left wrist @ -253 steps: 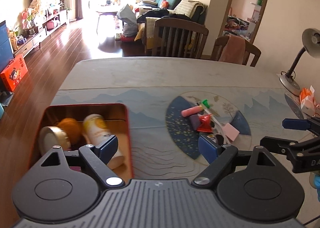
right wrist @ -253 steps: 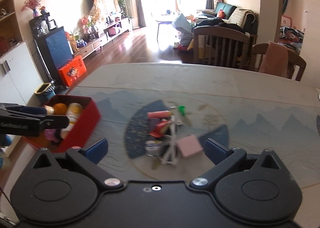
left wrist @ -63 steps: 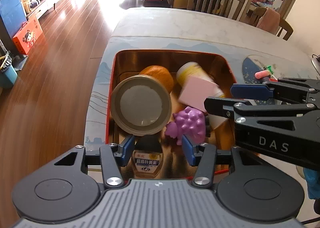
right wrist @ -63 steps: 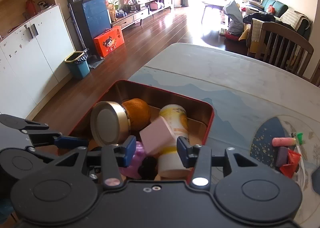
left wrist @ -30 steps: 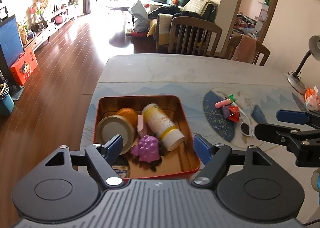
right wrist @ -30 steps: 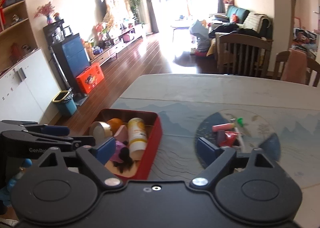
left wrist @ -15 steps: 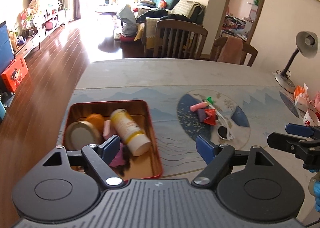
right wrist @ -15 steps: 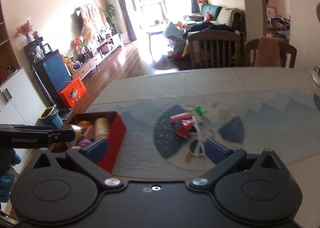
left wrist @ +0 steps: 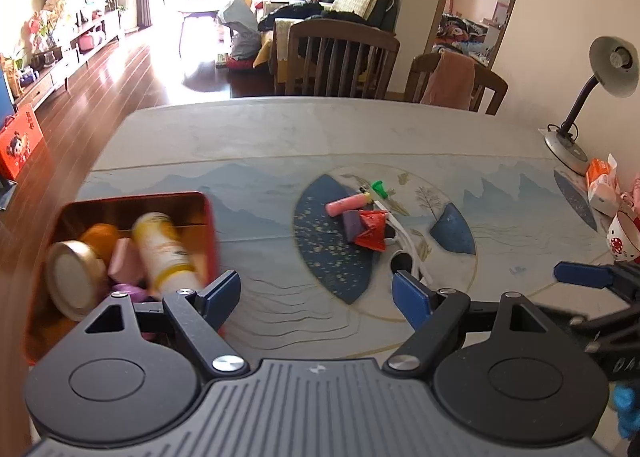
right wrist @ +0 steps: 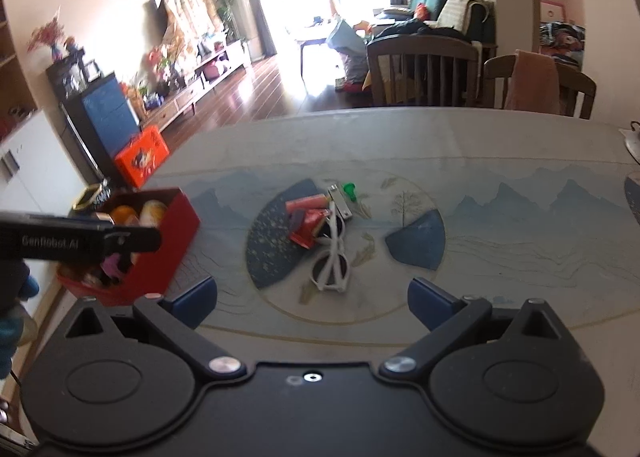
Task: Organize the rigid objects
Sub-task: 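Grasp the red snack packet with the left tool while the right tool grasps the white sunglasses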
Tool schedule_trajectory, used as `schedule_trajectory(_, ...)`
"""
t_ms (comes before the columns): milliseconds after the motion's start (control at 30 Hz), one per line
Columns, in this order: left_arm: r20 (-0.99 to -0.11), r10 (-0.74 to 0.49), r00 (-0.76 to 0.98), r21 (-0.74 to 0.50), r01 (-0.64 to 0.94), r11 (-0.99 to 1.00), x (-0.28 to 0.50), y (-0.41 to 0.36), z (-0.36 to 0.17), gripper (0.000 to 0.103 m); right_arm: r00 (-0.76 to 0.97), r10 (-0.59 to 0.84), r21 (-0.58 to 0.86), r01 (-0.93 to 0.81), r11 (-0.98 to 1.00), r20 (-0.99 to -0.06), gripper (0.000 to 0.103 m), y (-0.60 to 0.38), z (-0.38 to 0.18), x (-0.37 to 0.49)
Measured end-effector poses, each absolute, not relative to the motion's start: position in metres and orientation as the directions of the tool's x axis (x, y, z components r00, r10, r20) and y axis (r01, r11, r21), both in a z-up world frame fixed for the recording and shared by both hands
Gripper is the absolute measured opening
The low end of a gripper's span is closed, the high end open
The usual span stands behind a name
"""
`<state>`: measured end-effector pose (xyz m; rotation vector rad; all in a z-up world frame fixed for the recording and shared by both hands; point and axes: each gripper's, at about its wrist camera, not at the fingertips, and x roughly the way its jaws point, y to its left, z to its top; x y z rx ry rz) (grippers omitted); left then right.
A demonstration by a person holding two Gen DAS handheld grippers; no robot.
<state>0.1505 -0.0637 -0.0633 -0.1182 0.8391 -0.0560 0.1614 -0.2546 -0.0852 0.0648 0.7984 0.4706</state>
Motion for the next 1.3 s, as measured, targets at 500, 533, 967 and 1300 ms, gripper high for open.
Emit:
schedule_trajectory(500, -0.761, -0.019, 0.649, -0.032, -0.009, 0.999, 0.229, -0.126, -0.114, 0.083, 0.505, 0.481, 0.139, -0.572, 0.809, -0.717, 0.085, -0.243, -0.139, 0.22)
schedule_trajectory(533, -0.766, -0.013, 0.642, -0.029, -0.013, 1.0, 0.235, -0.127, -0.119, 0.083, 0.499, 0.483, 0.136, -0.581, 0.802, -0.719, 0.085, -0.241, -0.142, 0.223)
schedule_trajectory(967, -0.796, -0.014, 0.605, 0.017, 0.045, 0.999, 0.273, -0.143, -0.149, 0.059, 0.447, 0.518, 0.161, -0.623, 0.765, -0.729, 0.068, -0.223, -0.17, 0.255)
schedule_trajectory(1300, -0.804, -0.042, 0.593, 0.034, 0.115, 0.993, 0.284, -0.155, -0.16, 0.037, 0.468, 0.516, 0.126, -0.642, 0.757, -0.717, 0.054, -0.217, -0.172, 0.257)
